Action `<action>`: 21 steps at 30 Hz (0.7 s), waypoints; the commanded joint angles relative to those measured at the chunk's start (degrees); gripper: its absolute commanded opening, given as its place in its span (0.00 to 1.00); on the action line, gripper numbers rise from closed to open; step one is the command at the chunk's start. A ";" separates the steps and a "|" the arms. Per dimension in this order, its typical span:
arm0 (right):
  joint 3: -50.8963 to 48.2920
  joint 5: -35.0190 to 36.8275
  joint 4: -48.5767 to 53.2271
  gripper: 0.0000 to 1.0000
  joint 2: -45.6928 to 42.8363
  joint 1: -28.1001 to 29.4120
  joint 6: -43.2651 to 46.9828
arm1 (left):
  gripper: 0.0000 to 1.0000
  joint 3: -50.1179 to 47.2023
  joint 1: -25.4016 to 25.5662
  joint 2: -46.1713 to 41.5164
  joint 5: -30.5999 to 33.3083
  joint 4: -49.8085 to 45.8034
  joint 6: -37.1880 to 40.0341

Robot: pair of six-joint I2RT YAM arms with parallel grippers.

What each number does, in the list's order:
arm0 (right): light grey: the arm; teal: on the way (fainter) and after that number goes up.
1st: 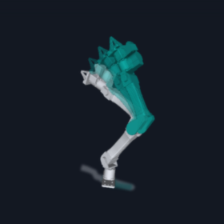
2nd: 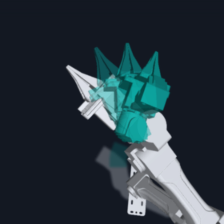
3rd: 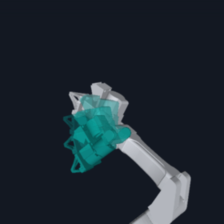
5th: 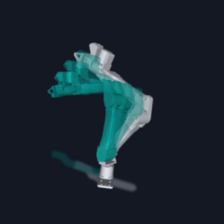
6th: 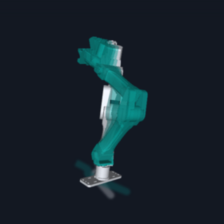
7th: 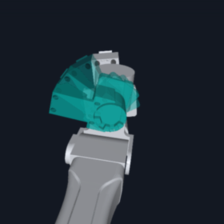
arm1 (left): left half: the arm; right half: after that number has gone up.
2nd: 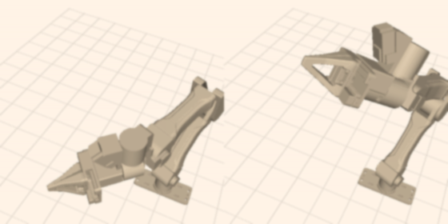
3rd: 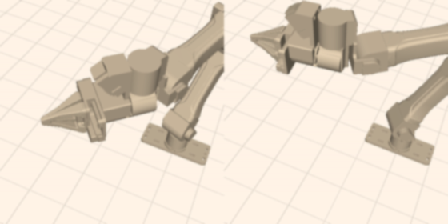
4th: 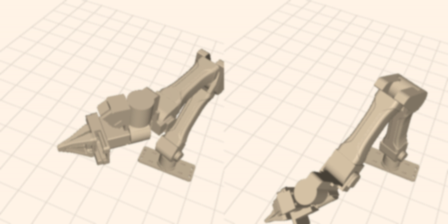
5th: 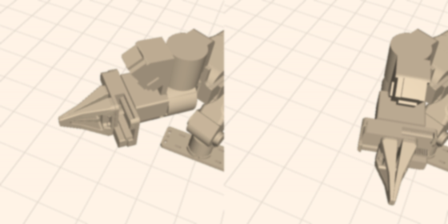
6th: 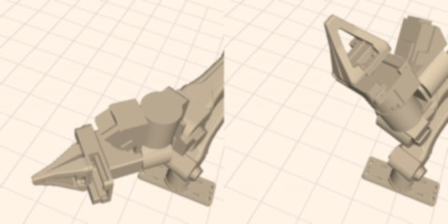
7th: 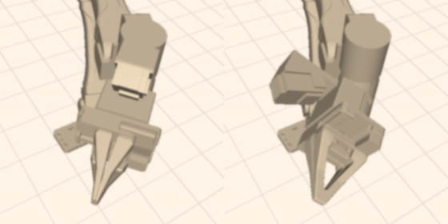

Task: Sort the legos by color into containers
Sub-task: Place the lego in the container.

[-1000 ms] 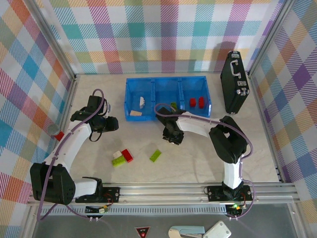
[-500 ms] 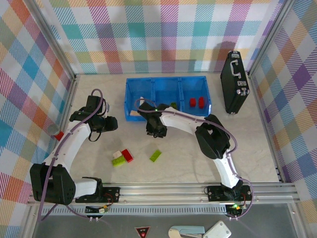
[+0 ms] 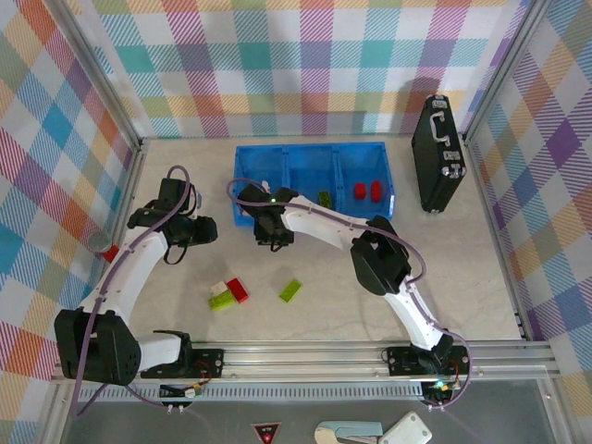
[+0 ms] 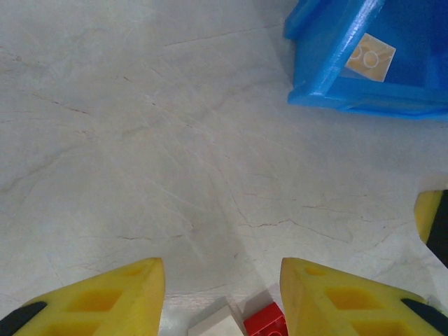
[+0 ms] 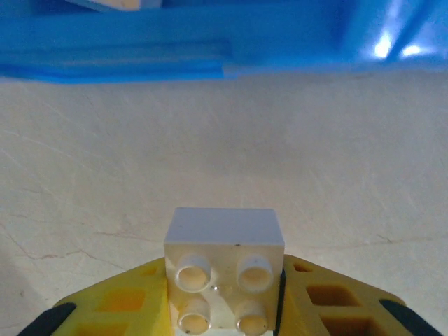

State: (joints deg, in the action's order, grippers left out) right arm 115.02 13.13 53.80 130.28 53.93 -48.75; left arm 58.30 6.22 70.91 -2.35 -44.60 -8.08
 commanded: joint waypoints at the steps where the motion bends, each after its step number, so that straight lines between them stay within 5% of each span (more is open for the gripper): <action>1: 3.64 2.61 0.17 0.34 1.73 0.12 2.55 | 0.47 -0.73 -0.77 -1.11 0.93 0.57 0.39; 21: 21.45 12.23 0.28 0.37 11.15 -1.08 8.05 | 0.47 -0.91 -0.77 -1.03 0.85 0.90 0.45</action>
State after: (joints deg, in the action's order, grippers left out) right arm 134.13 22.26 53.82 139.72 53.56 -42.30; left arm 58.30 6.17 70.85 -1.87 -44.18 -8.08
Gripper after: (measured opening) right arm 0.367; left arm 0.470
